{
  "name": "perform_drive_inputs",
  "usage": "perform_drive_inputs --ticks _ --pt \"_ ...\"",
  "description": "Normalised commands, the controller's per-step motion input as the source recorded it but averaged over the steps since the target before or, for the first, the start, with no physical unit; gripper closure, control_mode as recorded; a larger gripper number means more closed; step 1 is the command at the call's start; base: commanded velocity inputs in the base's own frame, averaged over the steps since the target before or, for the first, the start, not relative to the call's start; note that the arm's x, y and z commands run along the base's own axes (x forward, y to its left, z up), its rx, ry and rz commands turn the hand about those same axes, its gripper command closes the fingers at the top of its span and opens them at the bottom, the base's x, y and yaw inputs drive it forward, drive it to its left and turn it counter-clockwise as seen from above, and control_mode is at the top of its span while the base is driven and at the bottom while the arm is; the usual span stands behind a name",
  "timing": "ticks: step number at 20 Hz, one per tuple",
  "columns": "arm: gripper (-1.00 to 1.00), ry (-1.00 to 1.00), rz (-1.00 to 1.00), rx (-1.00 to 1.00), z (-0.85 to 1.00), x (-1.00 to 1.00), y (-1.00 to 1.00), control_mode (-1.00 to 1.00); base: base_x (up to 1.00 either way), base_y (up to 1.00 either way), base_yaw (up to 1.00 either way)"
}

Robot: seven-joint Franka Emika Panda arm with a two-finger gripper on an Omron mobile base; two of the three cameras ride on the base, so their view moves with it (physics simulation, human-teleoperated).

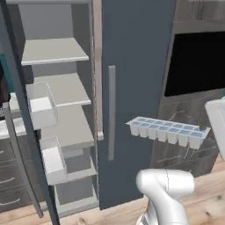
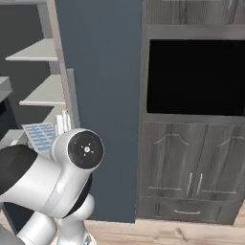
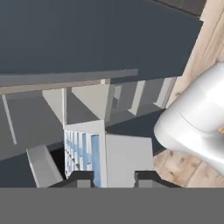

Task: The ice cube tray has been filled with water. Take the tray and place it in the freezer to make ice. Close the freezer door after placing the tray.

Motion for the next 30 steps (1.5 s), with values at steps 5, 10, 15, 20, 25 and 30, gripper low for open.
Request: perform_drive_inputs --ticks 5,10,15,20,25,30 --pt "1.0 0.0 0.0 0.0 0.0 0.0 0.0 1.0 0.79 -0.25 0.62" --pt "1.0 0.0 0.0 0.0 0.0 0.0 0.0 1.0 0.3 -0.12 0.48" --pt "1.0 0.0 0.0 0.0 0.0 0.0 0.0 1.0 -0.01 0.0 0.27" --pt "1.0 0.0 0.0 0.0 0.0 0.0 0.0 1.0 0.0 0.0 0.02" --pt "1.0 0.0 0.0 0.0 0.0 0.0 0.0 1.0 0.01 0.22 -0.09" --pt "1.0 0.0 0.0 0.0 0.0 0.0 0.0 1.0 0.0 0.56 -0.15"
